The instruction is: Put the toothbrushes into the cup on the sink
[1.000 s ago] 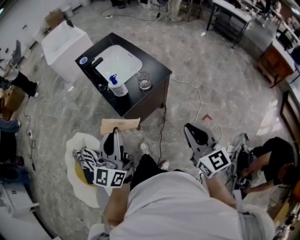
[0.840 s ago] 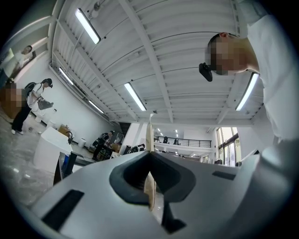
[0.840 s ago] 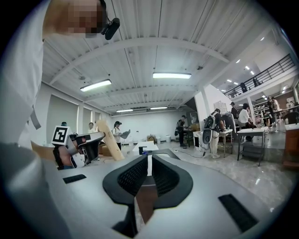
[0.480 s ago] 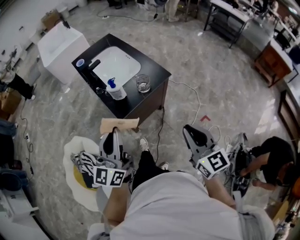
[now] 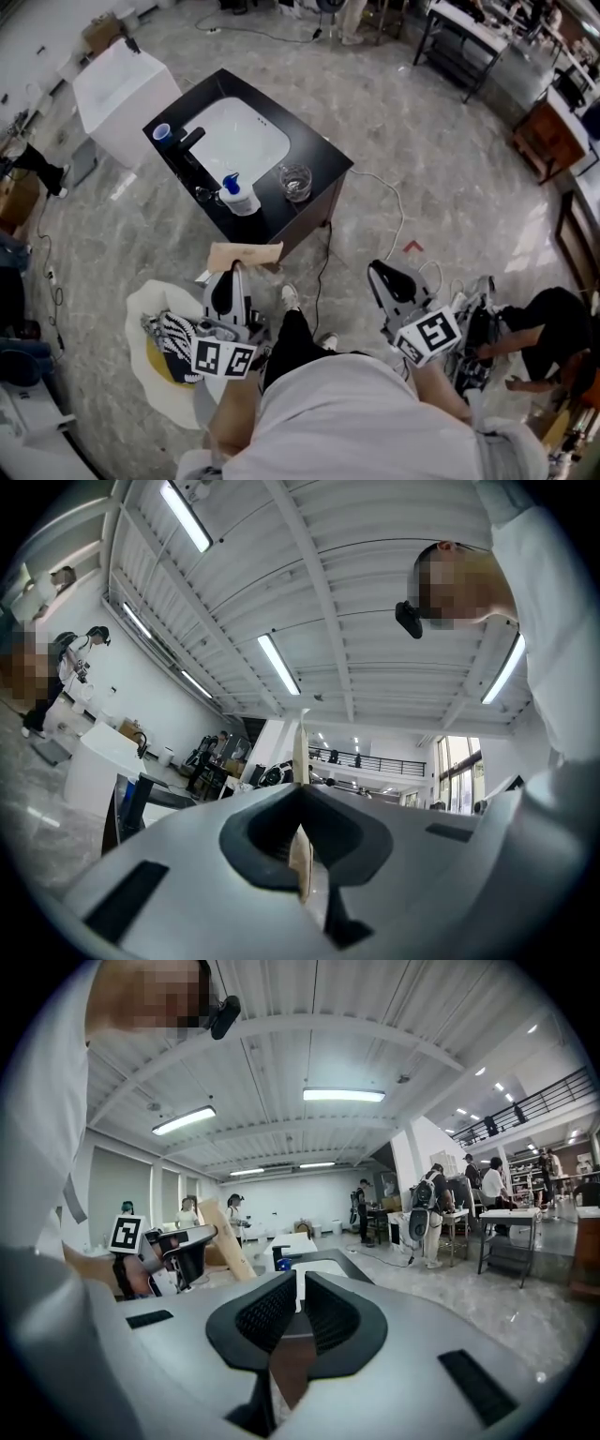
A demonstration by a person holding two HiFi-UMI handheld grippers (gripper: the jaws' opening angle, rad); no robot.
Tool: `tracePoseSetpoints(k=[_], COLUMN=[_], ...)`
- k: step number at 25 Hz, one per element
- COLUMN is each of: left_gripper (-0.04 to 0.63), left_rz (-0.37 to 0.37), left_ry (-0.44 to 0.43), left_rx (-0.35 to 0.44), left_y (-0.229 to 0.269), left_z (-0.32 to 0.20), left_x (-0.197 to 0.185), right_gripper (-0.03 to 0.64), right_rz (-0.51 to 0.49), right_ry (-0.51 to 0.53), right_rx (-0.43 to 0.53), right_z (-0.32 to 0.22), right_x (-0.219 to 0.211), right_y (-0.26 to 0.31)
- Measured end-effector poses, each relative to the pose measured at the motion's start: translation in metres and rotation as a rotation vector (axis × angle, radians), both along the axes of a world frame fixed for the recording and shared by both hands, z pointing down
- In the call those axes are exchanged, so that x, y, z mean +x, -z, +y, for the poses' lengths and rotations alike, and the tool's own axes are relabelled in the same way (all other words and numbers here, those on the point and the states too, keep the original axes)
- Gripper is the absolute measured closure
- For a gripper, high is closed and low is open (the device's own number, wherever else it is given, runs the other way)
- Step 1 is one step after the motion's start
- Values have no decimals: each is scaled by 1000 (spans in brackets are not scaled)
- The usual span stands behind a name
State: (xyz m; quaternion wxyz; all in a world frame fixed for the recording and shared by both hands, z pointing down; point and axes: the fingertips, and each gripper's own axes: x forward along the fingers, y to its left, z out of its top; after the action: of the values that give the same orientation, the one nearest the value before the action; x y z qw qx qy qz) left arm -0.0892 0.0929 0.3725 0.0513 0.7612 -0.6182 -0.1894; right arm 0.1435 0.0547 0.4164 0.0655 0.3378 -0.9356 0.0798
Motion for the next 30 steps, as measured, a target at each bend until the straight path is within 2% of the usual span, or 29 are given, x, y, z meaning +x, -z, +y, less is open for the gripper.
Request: tracePoseSetpoints(k=[19, 30], left_gripper=[592, 592], left_rz=[39, 86], left_ry=[-8, -86], left_rx=[-27, -22], left_y=[-4, -9], left_z=[-83, -139], left_x=[-59, -81], right_gripper=[565, 566], right_rz=[24, 58], right_ry=[24, -30], right_rx=[-35, -35], right_z=[-88, -121], right_x=[-69, -94], right_y=[0, 8])
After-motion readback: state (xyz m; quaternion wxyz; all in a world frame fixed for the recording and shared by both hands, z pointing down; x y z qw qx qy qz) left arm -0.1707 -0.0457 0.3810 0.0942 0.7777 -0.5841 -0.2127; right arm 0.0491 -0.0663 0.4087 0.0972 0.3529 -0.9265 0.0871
